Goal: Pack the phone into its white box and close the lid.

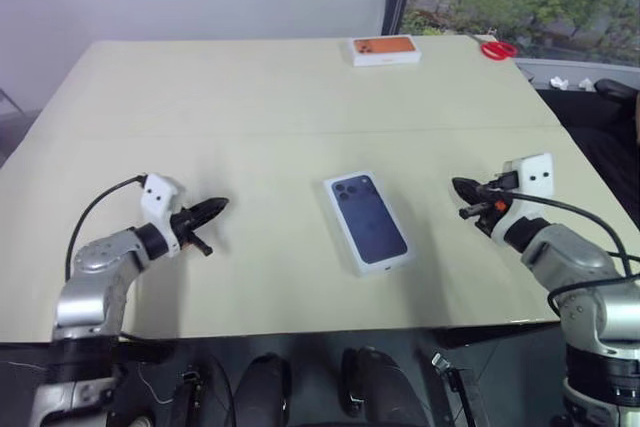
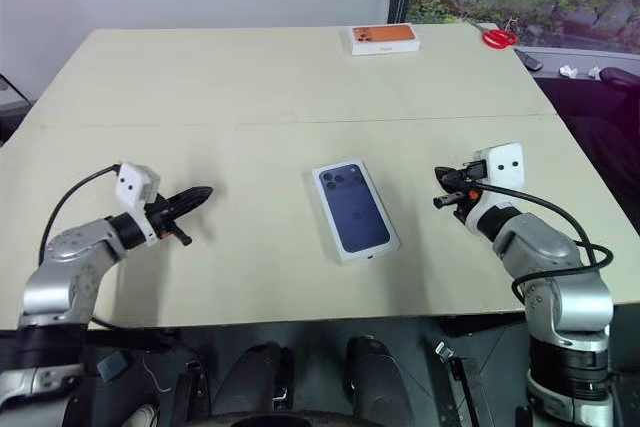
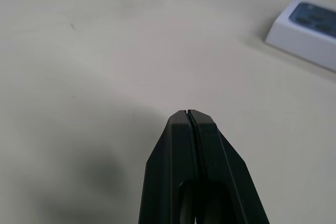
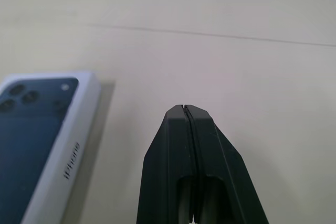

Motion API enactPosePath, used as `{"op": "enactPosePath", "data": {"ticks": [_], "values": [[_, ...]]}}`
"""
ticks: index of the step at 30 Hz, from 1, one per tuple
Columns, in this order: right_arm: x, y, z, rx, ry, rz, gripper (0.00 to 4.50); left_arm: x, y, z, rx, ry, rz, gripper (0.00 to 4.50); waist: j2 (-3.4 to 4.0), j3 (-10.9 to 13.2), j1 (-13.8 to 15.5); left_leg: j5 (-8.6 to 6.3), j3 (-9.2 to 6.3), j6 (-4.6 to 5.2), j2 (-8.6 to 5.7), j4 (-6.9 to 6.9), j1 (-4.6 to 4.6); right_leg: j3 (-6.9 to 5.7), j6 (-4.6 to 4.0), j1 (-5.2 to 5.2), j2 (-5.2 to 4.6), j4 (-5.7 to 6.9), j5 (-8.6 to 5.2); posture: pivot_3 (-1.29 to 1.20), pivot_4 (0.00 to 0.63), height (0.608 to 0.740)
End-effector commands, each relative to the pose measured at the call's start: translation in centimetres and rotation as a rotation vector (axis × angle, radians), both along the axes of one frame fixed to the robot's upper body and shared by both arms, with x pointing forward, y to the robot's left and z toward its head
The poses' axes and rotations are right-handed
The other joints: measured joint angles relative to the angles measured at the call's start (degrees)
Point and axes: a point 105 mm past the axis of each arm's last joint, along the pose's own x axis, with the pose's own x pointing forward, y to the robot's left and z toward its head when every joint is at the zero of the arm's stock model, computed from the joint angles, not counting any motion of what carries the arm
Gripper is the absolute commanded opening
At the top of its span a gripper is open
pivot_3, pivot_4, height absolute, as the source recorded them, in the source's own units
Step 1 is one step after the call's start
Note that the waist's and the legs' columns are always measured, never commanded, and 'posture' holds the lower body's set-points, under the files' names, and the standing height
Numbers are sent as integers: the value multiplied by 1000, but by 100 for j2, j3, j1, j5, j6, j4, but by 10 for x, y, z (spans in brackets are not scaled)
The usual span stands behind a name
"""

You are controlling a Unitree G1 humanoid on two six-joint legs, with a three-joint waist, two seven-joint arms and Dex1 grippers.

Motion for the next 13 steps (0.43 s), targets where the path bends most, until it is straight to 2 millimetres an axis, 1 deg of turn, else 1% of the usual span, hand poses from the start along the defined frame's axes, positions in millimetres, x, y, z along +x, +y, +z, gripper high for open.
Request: {"op": "enactPosePath", "data": {"ticks": [1,3,6,10,13], "values": [[5,14,14,-14,-68,68,0,-5,11,19,1,-72,44,45,1,0,-1,0,0,0,1,0,7,0,-2,5,3,2,1,0,150,740],[9,22,11,-32,-65,98,0,-5,19,19,3,-72,76,45,1,0,-8,1,0,1,3,-1,17,0,-5,10,7,5,1,0,150,740],[8,29,6,-61,-55,143,0,-8,24,19,1,-71,98,45,1,0,-14,1,0,1,6,-5,22,0,-5,12,12,5,1,0,150,740],[9,32,4,-70,-61,156,0,-10,29,20,6,-70,111,45,1,0,-13,1,1,1,6,-7,20,0,-4,12,9,1,1,0,150,740],[8,33,3,-96,-75,172,0,-10,29,23,-2,-74,114,45,1,0,-10,1,2,1,4,-7,19,0,-4,12,6,0,1,0,150,740]]}}
